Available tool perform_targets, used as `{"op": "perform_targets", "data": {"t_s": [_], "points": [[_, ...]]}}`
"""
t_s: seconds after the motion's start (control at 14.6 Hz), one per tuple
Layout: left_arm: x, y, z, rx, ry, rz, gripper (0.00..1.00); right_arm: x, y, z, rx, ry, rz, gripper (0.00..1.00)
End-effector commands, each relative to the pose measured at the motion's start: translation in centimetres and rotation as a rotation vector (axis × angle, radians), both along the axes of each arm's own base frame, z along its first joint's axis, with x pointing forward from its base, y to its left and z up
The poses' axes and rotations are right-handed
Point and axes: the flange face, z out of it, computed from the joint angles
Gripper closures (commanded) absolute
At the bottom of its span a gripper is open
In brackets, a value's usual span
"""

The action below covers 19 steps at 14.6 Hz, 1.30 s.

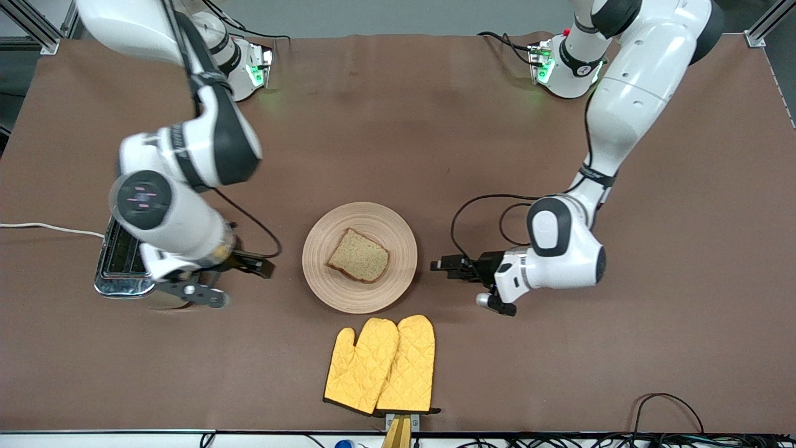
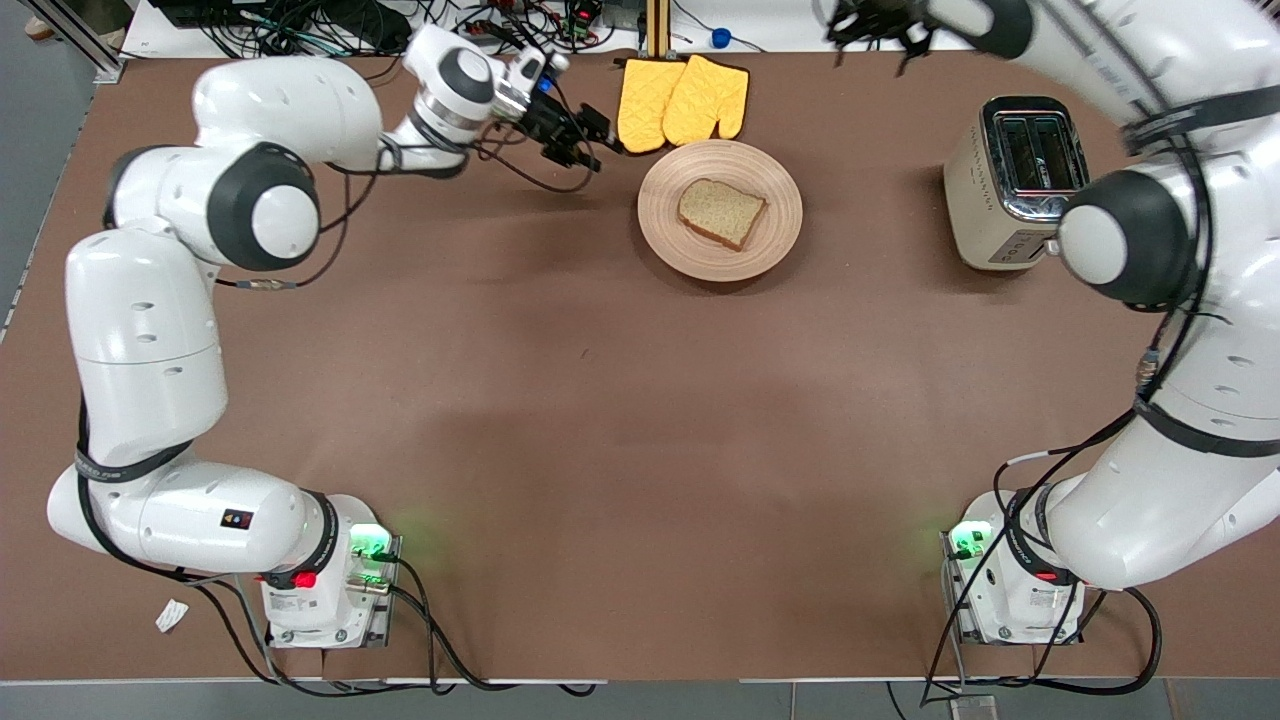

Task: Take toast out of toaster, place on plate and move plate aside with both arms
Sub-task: 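Lower the toast onto the plate while the left gripper approaches the rim, then withdraw the right arm to rest while the left gripper reaches the rim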

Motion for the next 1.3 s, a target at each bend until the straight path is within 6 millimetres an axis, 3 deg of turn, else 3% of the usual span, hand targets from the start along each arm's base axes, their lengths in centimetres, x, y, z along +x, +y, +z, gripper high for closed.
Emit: {"op": "perform_targets", "data": {"t_s": [0.0,0.34,0.69,0.89,1.24], "points": [[-0.4,-0.8,-2.6,-0.028,-0.012,0.005,0.36,-1.7,-5.2,2.3,0.033,0.021,0.037,0.00],[-2.0,-2.8,-4.7,-0.080,0.049,0.032,0.44,-5.4,-14.9,5.7,0.058,0.008,0.084,0.00],[-2.8,-3.5,-6.4,-0.105,0.066,0.035,0.51,-10.2,-21.2,10.3,0.071,-0.041,0.167,0.00],[-2.9,-3.5,-6.9,-0.112,0.080,0.049,0.57,-13.6,-21.9,13.3,0.079,-0.067,0.165,0.00],[-3.4,-3.9,-7.7,-0.111,0.090,0.044,0.65,-15.1,-22.3,17.1,0.072,-0.049,0.166,0.00]]}}
